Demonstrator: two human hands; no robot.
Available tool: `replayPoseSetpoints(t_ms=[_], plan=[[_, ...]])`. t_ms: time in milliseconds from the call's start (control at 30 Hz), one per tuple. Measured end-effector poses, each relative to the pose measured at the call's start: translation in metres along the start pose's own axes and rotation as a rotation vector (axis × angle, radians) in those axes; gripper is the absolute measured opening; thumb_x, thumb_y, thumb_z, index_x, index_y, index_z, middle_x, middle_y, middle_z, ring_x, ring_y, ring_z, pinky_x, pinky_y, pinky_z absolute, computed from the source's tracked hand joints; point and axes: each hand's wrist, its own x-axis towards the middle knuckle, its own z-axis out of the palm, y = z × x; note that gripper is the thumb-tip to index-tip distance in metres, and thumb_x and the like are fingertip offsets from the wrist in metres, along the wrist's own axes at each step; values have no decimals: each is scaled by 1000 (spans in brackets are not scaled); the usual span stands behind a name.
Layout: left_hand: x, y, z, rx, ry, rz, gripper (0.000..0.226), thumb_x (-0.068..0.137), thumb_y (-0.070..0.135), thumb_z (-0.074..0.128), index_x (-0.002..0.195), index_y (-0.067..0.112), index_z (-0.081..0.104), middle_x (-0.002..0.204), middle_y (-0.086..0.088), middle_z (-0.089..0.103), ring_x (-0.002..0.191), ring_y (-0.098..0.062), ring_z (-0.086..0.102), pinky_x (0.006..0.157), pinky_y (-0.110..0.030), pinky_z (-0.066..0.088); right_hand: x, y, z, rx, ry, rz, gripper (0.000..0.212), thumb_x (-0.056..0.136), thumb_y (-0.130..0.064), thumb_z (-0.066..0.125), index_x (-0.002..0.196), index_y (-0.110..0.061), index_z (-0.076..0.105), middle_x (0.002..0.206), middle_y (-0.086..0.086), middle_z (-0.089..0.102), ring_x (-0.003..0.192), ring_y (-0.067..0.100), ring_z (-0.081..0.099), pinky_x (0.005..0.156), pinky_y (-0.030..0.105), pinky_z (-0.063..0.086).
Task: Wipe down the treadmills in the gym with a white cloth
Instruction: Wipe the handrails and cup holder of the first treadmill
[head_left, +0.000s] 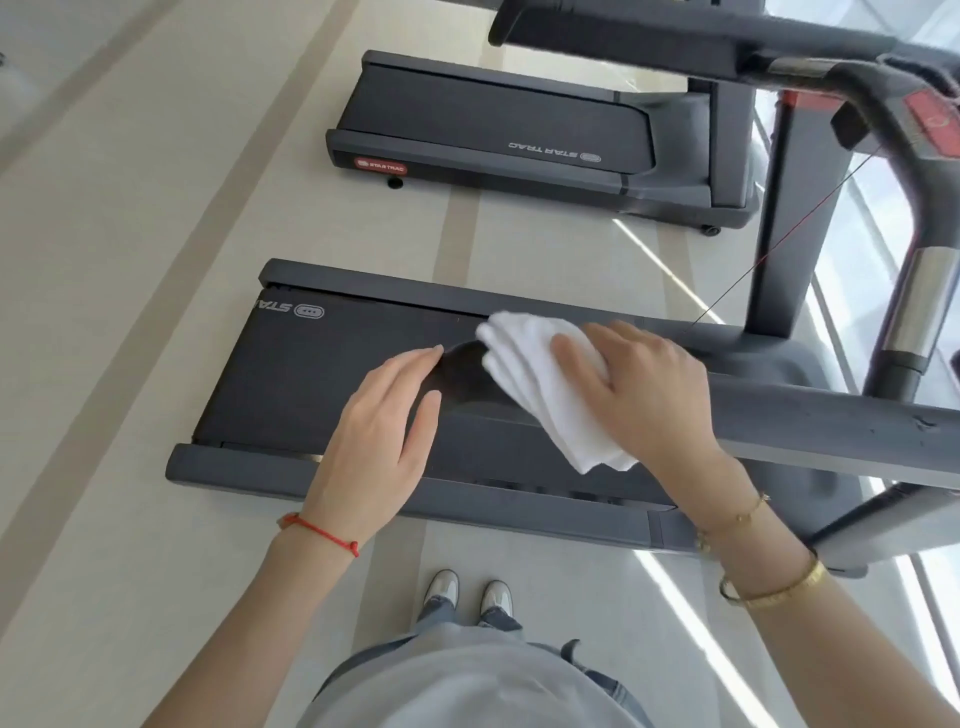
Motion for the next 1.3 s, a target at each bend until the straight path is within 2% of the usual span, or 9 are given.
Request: replayPoseSetpoints(t_ms=[100, 200, 333, 433, 567, 667, 800, 1067, 1300], plan=[[1, 3, 0, -6, -11, 13, 35, 102, 19, 43, 136, 12, 51, 133, 4, 55, 124, -11, 50, 106, -29, 40, 18, -22, 7, -3, -104, 44, 43, 95, -43, 41, 60, -16, 44, 54, -2, 43, 53, 27, 46, 51, 31, 32], [2, 1, 0, -22, 7, 17, 21, 99, 9, 49, 117, 10, 57, 108, 6, 54, 92, -12, 53, 82, -33, 48, 4, -48, 15, 0, 16, -173, 38, 97, -45, 39, 88, -20, 66, 77, 0, 60, 67, 24, 56, 64, 35, 41], [3, 0, -1, -52, -32, 23, 38, 100, 16, 46, 138, 13, 49, 136, 5, 52, 123, -9, 50, 106, -28, 40, -27, -19, 13, -6, 186, -230, 40, 98, -45, 48, 121, -16, 65, 109, 4, 66, 97, 26, 61, 89, 39, 46], [5, 1, -2, -22, -35, 39, 40, 102, 21, 43, 141, 11, 47, 140, 2, 51, 130, -10, 46, 113, -29, 35, -33, 20, 4, -48, 232, 0, 32, 98, -37, 47, 92, -14, 69, 85, 3, 65, 79, 28, 59, 79, 39, 46], [11, 2, 0, -14, -52, 69, 41, 102, 23, 43, 141, 11, 46, 141, 2, 50, 132, -10, 43, 113, -22, 30, -14, 7, 3, -23, 249, 211, 44, 92, -34, 43, 53, -14, 44, 51, 3, 44, 52, 28, 42, 62, 43, 43], [18, 8, 3, -46, -70, 99, 38, 101, 21, 46, 138, 13, 48, 138, 6, 50, 129, -9, 44, 110, -19, 32, -20, -19, 17, -10, 265, 21, 36, 95, -40, 44, 80, -17, 68, 76, 2, 63, 71, 25, 57, 75, 40, 44], [28, 22, 9, -15, -75, 174, 39, 101, 17, 47, 139, 12, 49, 138, 3, 52, 131, -11, 44, 111, -19, 29, -34, 4, 15, -5, 305, -110, 35, 98, -41, 47, 108, -15, 68, 104, 3, 66, 91, 26, 61, 89, 38, 44], [43, 78, 48, 204, -70, 321, 36, 101, 25, 39, 124, 12, 62, 123, 2, 65, 117, -18, 58, 118, -48, 24, -56, 92, -2, -36, 369, 37, 29, 99, -31, 46, 95, -14, 68, 90, 1, 65, 86, 25, 59, 89, 34, 42], [48, 138, 101, 269, -98, 306, 35, 101, 27, 39, 124, 15, 63, 121, 4, 66, 113, -16, 60, 114, -44, 29, -71, 168, -15, -20, 394, 8, 26, 99, -27, 47, 93, -13, 68, 89, 1, 66, 86, 24, 60, 88, 37, 45]])
